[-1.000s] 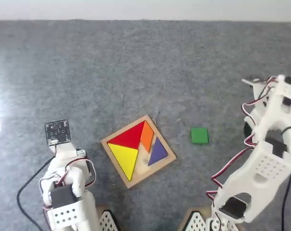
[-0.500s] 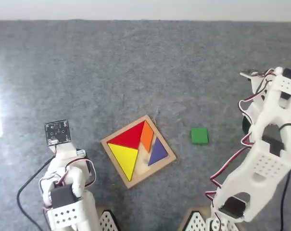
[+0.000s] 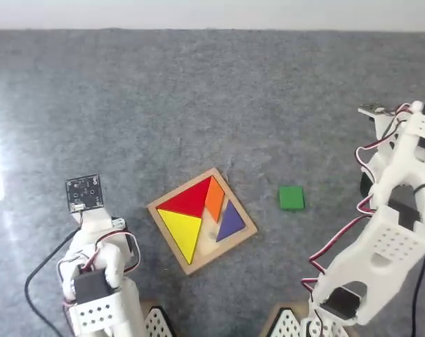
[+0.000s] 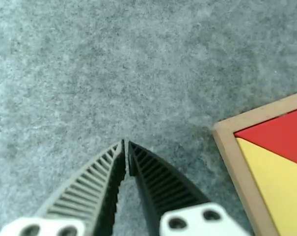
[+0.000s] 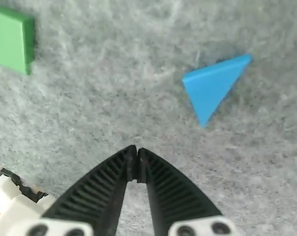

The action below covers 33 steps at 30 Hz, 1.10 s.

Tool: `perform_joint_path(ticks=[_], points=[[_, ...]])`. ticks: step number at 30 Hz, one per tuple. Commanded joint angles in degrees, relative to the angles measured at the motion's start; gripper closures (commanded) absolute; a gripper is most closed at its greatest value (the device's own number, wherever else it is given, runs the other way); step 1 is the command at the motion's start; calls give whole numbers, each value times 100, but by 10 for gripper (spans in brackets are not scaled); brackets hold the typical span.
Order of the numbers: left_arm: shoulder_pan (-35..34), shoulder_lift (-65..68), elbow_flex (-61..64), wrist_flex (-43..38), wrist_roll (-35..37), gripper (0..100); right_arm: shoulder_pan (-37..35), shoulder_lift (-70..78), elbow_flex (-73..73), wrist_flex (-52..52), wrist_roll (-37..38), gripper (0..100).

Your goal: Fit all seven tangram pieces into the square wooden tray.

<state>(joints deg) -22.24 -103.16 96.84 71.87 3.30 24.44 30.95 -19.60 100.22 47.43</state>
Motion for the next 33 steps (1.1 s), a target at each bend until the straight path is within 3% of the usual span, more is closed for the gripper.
perform_joint_path(ticks=[1, 33], points=[[-18, -97, -40, 44, -26, 987, 136, -409, -229, 233, 167, 976], [-18, -97, -40, 44, -26, 987, 171, -330, -220, 75, 158, 975]])
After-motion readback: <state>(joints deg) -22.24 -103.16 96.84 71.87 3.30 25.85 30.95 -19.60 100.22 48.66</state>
